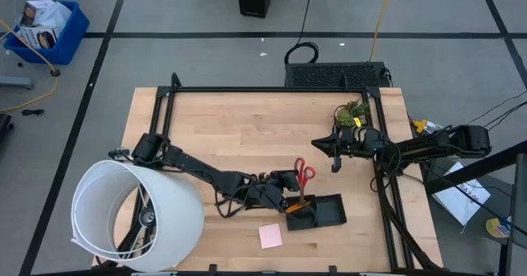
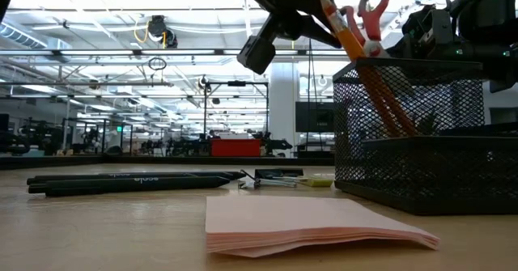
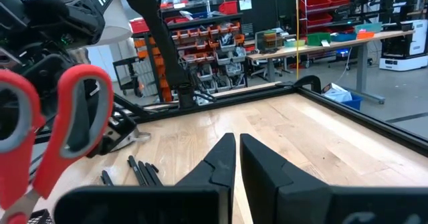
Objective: Pick and place office supplies into organizer
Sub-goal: Put the red scissors into the black desk organizer
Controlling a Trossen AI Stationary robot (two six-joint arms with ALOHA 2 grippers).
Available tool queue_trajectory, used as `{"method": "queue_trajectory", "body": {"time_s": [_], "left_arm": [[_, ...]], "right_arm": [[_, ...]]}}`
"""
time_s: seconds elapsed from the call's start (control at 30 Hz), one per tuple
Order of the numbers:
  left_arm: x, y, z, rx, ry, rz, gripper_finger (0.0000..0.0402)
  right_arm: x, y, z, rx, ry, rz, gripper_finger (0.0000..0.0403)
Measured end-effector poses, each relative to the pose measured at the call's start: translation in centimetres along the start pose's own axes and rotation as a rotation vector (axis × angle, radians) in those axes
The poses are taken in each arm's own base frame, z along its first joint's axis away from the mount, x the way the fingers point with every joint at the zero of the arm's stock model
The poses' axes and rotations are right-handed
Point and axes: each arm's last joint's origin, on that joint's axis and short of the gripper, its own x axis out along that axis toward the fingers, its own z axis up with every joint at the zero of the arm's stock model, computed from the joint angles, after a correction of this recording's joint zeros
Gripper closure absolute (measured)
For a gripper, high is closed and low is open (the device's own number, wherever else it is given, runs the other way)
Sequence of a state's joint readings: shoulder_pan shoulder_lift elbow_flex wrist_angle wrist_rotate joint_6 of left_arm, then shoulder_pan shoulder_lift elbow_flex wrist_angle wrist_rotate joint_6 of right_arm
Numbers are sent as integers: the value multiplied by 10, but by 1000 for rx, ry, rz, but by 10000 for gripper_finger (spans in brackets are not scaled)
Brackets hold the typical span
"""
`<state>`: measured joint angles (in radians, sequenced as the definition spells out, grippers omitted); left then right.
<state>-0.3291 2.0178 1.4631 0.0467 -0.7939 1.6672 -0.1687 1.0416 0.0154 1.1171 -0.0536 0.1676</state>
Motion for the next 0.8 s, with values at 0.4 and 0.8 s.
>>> {"method": "queue_trajectory", "body": {"time_s": [0.4, 0.8], "left_arm": [[2, -1, -1, 86, -31, -4, 355], [2, 5, -2, 44, -47, 45, 355]], "right_arm": [[0, 0, 0, 0, 0, 0, 385], [0, 0, 0, 0, 0, 0, 385]]}}
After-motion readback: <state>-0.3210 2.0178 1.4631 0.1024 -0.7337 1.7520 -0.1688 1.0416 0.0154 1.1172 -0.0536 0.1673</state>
